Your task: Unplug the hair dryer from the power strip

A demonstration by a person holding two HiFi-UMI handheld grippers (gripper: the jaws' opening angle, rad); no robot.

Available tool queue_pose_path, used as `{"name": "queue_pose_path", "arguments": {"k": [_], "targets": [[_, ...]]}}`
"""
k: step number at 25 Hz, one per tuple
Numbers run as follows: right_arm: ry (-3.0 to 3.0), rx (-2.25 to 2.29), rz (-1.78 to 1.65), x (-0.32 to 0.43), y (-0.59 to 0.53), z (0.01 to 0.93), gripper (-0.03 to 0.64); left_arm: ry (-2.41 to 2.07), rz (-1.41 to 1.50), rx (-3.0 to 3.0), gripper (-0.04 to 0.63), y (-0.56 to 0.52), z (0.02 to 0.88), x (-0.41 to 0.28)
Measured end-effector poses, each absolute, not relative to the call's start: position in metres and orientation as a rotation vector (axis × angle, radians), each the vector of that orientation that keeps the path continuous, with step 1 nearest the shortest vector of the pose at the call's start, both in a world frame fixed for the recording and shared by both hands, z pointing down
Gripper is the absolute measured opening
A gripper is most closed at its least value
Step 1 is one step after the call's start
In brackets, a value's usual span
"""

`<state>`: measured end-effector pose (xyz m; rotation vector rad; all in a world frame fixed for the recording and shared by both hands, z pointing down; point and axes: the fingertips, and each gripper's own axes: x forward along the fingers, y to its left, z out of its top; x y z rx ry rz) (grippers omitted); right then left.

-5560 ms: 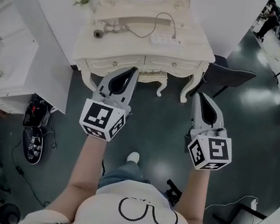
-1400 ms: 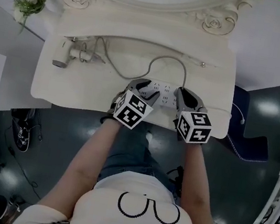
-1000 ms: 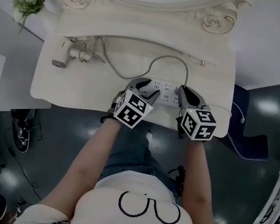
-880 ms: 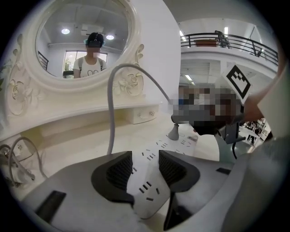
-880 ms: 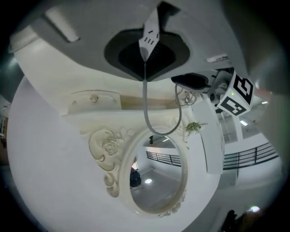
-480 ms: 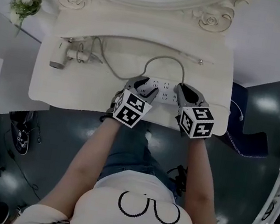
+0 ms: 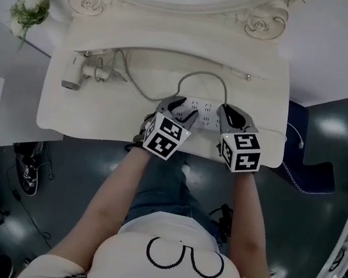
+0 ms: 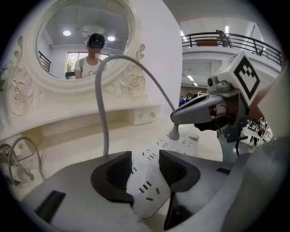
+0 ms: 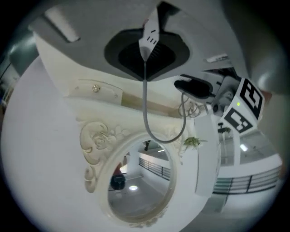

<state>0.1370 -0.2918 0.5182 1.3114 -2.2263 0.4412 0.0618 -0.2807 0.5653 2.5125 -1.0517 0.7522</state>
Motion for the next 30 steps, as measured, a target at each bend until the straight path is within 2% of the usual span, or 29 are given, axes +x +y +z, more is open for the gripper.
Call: {"name": "queue_pose_path", "arguments": {"k": [3, 9, 12, 18, 20, 26, 30], "targets": [[-2.277, 1.400, 0.634, 0.143, -0.296, 0.520, 0.014, -1.052, 0.779, 2.514, 0.187, -0.281, 0.566, 0.063], [-2.347, 1.394, 0.772, 0.146, -0.298, 0.521, 0.014, -0.999, 0.867, 2.578, 0.186, -0.274, 0.566, 0.071], [-2.350, 1.343, 0.698, 0.145, -0.296, 0.519, 0.014, -0.995, 0.827, 2.530, 0.201, -0.276, 0.567, 0.069], [-2.152, 1.272, 0.307, 0.137, -0.281, 0.519, 0.014, -0.953, 0.835, 2.540, 0.207, -0.274, 0.567, 0.072], [-2.169, 1.269, 0.352, 0.138, -0.289, 0.519, 0.014, -0.972, 0.817, 2.539, 0.206, -0.276, 0.566, 0.072], [-2.351, 1.381, 0.798, 0.156, -0.297, 0.517, 0.015, -1.005, 0.810, 2.537, 0.207, -0.277, 0.567, 0.072], [-2.298, 1.393, 0.651, 0.153, -0.280, 0.516, 0.015, -0.963, 0.825, 2.571, 0.210, -0.274, 0.567, 0.074]]}}
